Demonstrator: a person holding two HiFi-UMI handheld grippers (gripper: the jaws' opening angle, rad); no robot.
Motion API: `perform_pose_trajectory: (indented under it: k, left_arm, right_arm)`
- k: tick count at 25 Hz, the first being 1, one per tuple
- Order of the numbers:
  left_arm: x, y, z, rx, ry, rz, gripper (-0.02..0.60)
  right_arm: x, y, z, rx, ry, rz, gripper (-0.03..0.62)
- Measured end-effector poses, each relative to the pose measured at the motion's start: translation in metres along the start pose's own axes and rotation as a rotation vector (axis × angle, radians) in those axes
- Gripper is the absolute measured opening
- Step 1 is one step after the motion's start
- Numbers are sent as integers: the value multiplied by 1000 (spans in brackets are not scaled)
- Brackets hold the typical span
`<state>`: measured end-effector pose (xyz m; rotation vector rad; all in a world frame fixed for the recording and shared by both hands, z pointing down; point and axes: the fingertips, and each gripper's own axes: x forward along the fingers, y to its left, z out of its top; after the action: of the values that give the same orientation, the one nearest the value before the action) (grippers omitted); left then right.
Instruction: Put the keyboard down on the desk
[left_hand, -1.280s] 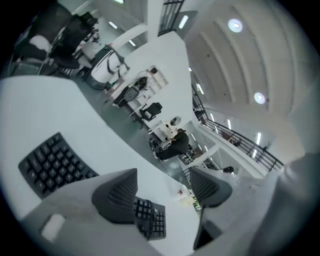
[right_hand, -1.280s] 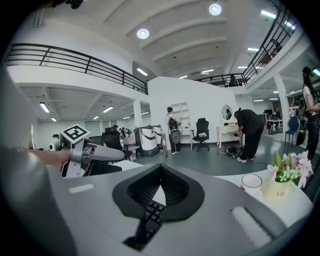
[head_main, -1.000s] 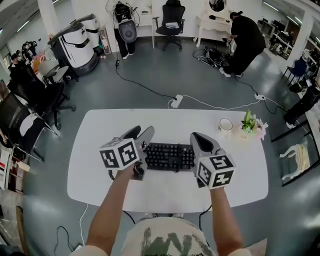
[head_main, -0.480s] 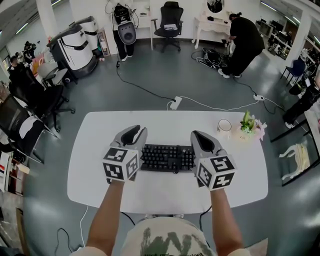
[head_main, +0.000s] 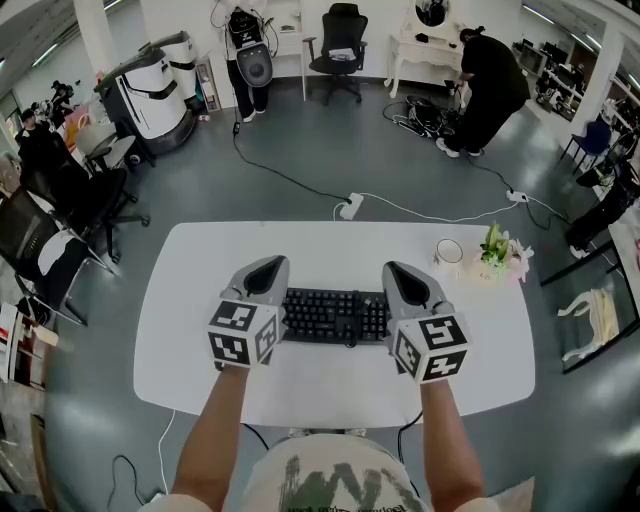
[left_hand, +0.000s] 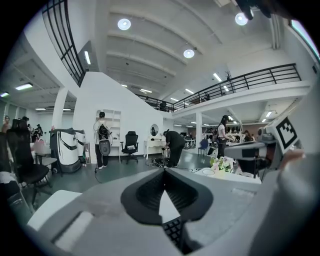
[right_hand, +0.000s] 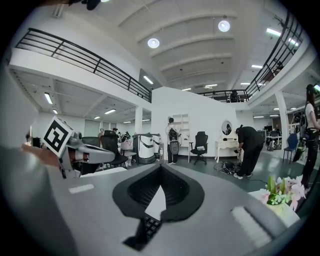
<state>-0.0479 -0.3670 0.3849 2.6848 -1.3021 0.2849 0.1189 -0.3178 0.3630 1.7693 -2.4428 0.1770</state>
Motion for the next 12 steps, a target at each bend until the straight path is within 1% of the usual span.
perform_pose_trajectory:
  k: [12]
  left_arm:
    - [0,6,1,7,6,11,3]
  right_arm:
    - [4,4,0,2,4,4,-2]
